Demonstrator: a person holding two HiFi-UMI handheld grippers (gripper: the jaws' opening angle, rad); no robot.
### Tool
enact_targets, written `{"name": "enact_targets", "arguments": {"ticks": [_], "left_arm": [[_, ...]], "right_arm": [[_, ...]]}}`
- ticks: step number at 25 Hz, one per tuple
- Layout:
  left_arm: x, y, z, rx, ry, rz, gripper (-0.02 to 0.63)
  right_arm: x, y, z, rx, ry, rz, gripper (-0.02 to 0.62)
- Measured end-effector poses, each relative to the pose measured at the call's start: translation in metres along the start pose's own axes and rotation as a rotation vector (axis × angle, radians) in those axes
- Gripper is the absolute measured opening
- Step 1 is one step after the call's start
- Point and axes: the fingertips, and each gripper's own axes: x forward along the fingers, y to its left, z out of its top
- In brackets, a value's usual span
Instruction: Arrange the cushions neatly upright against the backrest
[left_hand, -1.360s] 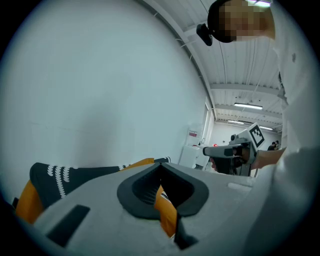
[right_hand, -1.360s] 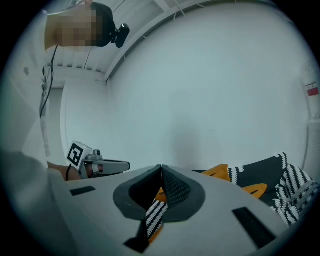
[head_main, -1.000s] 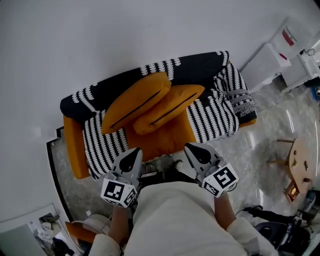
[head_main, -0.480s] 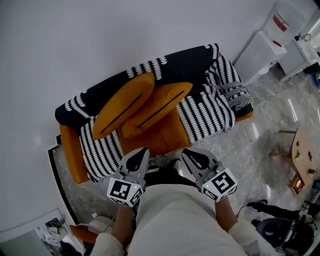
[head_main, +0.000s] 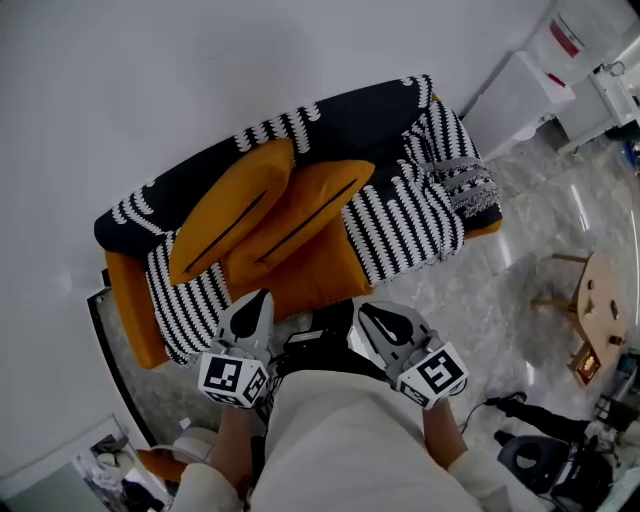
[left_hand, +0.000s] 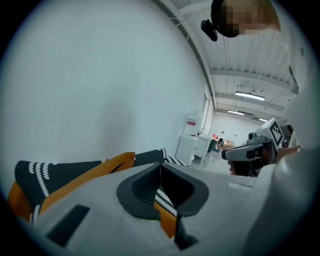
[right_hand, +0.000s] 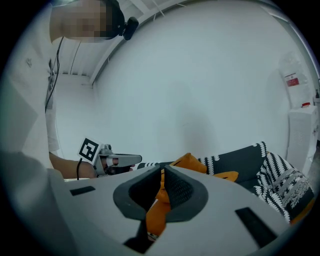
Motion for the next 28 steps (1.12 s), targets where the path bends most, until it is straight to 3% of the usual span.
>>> {"name": "enact_targets", "arguments": {"ticks": [4,7,14,23,26,28], "left_arm": [[0.032,0.014,0.006,-0.061,-0.036,0.028,0.011],[0.051,0.03,0.017,-0.095,-0.058,0.062,0.011],[0.073,0.1,0.019,-0.149,-0.064,0.21,0.012],[0.081,0.172,-0.044,-0.312,0.071,0.361,0.028],[0.09,0.189,-0.064,-0.312,0.136,0.378,0.106],[0.094,0.201,-0.076,-0.274,0.188,0.402,0.121]], "right_arm": [[0.038,-0.021,0.014,-0.01,0.027,0.054,0.009],[0.078,-0.021,0.04,-0.064,0.053,0.143,0.009],[0.154,-0.042,0.078,-0.152,0.12,0.261,0.009],[0.206,-0.048,0.08,-0.159,0.208,0.341,0.009],[0.214,-0.055,0.083,-0.161,0.223,0.35,0.009],[0.216,-0.061,0.085,-0.163,0.236,0.358,0.009]]}}
